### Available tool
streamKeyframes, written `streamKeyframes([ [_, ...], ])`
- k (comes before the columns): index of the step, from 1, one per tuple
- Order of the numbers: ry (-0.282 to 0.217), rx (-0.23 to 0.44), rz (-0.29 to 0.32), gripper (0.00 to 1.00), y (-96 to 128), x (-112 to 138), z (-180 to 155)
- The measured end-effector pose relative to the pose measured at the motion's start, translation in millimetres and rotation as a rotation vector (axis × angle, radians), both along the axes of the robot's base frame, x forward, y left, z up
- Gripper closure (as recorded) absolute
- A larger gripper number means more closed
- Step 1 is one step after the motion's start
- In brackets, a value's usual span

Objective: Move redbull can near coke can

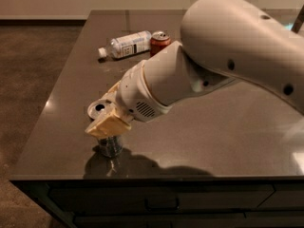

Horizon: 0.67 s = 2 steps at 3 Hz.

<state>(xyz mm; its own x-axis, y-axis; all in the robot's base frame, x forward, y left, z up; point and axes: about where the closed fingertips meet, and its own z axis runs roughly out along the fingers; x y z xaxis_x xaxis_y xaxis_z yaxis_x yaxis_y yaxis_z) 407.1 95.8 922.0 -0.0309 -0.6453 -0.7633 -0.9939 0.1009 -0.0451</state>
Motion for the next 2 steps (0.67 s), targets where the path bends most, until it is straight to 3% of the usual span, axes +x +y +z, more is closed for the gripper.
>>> streamKeyframes([
  [1,-0.005,0.010,-0.030,0.86,-9.5,13.4,10.3],
  [2,-0.017,0.007,-0.100,1.00,-34.6,45.9,28.7],
])
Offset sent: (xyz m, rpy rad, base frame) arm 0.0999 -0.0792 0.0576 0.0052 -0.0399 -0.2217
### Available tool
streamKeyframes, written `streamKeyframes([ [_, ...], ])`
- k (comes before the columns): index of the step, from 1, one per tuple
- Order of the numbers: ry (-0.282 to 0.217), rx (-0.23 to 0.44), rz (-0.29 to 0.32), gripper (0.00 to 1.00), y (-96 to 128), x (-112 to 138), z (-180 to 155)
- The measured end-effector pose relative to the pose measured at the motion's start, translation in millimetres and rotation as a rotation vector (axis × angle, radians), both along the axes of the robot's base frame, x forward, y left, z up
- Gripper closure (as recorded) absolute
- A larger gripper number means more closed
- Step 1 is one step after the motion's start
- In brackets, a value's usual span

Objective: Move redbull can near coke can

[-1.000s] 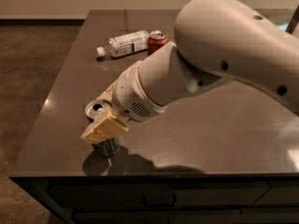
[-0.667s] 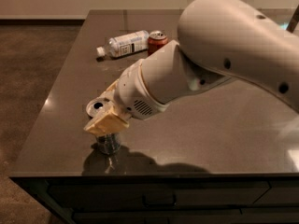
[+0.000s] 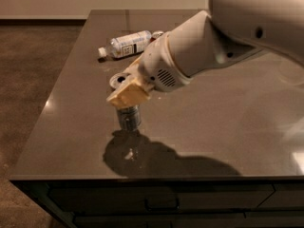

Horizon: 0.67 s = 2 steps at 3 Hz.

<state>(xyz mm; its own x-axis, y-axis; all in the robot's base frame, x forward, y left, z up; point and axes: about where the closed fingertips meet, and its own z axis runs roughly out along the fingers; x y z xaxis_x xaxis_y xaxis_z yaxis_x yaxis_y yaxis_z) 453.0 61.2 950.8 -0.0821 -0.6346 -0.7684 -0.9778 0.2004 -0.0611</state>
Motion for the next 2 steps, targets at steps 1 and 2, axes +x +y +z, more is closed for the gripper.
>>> streamKeyframes([
  [1,-0.009,-0.004,-0.057,1.00,-20.3,27.1,13.4],
  [2,-0.020,-0.006,-0.157,1.00,-50.4,82.7,21.9],
])
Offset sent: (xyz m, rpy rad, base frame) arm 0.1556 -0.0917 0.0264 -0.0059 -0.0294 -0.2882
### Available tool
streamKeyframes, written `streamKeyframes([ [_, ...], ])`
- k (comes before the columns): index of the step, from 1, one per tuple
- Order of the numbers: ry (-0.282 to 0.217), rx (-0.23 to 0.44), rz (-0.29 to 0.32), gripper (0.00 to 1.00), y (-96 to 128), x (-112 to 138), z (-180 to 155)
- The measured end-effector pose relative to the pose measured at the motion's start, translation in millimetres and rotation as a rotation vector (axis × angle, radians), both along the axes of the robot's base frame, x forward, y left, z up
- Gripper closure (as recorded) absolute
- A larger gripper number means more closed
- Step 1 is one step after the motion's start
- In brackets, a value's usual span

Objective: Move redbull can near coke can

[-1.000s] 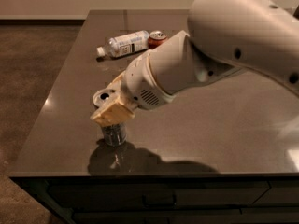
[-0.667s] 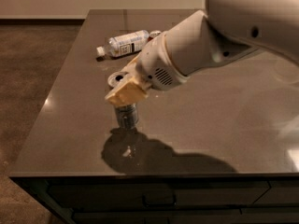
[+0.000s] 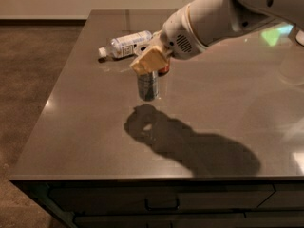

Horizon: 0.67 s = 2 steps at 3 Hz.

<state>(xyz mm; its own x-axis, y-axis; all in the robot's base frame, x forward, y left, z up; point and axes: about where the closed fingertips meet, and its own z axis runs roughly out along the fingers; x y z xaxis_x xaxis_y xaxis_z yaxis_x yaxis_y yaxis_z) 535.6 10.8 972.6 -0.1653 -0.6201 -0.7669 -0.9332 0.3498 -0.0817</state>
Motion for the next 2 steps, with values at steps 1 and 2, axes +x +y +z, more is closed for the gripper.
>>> streamKeyframes([
  [1,-0.004,-0.001,-0.066,1.00,-16.7,42.8,-2.8],
  [2,0.007,-0.001,-0.103,1.00,-26.2,70.1,-11.6],
])
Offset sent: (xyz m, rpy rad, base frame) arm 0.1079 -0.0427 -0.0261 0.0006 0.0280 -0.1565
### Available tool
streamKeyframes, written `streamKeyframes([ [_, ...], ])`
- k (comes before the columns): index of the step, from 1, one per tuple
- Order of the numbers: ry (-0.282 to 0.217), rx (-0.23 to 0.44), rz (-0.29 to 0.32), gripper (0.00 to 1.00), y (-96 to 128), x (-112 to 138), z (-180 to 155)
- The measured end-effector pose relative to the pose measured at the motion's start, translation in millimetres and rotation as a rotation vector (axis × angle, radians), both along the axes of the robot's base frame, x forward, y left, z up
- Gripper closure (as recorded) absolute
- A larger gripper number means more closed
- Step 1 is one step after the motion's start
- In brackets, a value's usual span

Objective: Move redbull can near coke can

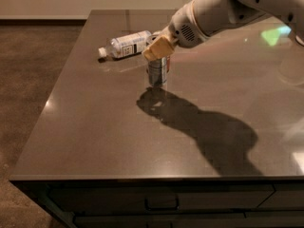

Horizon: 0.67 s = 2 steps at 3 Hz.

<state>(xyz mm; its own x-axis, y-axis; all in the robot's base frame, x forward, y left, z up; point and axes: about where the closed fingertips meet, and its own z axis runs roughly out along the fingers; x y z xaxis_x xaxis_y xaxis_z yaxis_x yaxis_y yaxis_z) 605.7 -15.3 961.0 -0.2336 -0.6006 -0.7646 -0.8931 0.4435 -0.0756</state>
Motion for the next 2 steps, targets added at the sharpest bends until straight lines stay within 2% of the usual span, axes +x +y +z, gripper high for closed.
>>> streamKeyframes([
  [1,0.017,0.005,-0.027,1.00,-9.1,15.4,-11.5],
  [2,0.024,0.013,-0.061,0.85,-18.4,22.5,-20.7],
])
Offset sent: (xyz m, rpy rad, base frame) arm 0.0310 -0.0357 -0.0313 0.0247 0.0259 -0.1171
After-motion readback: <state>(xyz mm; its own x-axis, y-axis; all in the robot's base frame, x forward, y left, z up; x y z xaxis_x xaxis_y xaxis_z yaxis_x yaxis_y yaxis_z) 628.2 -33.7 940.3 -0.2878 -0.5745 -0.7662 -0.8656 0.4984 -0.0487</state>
